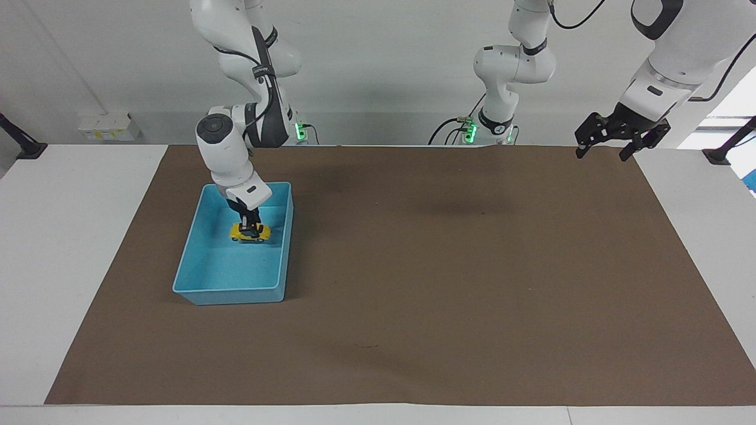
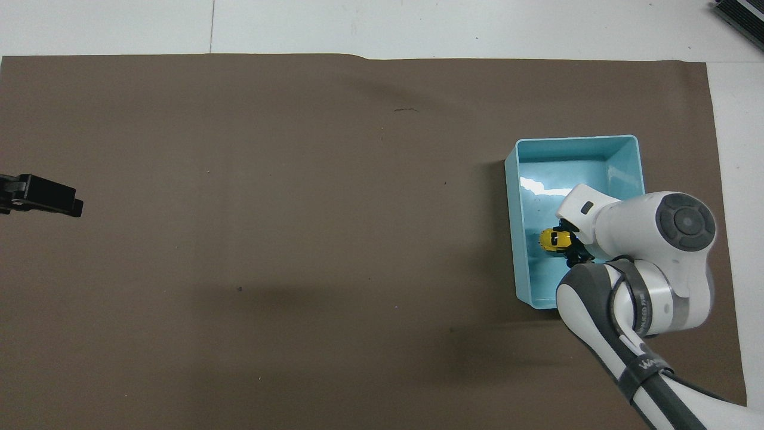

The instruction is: Wind up and store yellow beetle car

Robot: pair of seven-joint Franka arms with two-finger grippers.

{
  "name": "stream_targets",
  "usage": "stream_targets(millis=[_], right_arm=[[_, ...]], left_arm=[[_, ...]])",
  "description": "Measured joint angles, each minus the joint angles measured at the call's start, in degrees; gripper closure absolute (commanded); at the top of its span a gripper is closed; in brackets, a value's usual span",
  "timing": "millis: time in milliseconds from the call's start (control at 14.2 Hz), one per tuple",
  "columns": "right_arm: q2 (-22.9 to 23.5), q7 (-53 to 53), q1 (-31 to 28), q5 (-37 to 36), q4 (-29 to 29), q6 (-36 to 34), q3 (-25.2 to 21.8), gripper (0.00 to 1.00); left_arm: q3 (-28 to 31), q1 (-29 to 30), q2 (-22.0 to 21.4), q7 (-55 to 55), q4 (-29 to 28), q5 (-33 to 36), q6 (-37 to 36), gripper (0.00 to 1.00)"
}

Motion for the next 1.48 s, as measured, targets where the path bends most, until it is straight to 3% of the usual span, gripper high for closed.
stream_targets(millis=[70, 141, 211, 705, 1198, 1480], right_arm=[[0.4, -0.5, -0.2, 0.0, -0.1, 0.5, 0.0, 1.00], [0.8, -0.8, -0.4, 0.0, -0.2, 1.1, 0.0, 0.58], [1.1, -0.9, -0.7, 0.0, -0.2, 1.4, 0.0, 0.01], [1.3, -0.8, -0.8, 0.0, 0.8, 1.0, 0.2, 0.00], [-1.0, 7.1, 0.3, 0.1, 18.1, -21.2, 0.9, 0.00], [-6.5, 22.9, 0.2, 0.8, 20.8, -27.4, 0.9, 0.00]], left_arm=[[0.0, 0.0, 0.0, 0.0, 0.0, 0.0, 0.0, 0.00], [0.0, 0.0, 0.0, 0.0, 0.0, 0.0, 0.0, 0.00], [0.0, 0.0, 0.0, 0.0, 0.0, 0.0, 0.0, 0.00], [0.0, 0.0, 0.0, 0.0, 0.0, 0.0, 0.0, 0.00], [0.0, 0.0, 0.0, 0.0, 0.0, 0.0, 0.0, 0.00], [0.0, 0.0, 0.0, 0.0, 0.0, 0.0, 0.0, 0.00]])
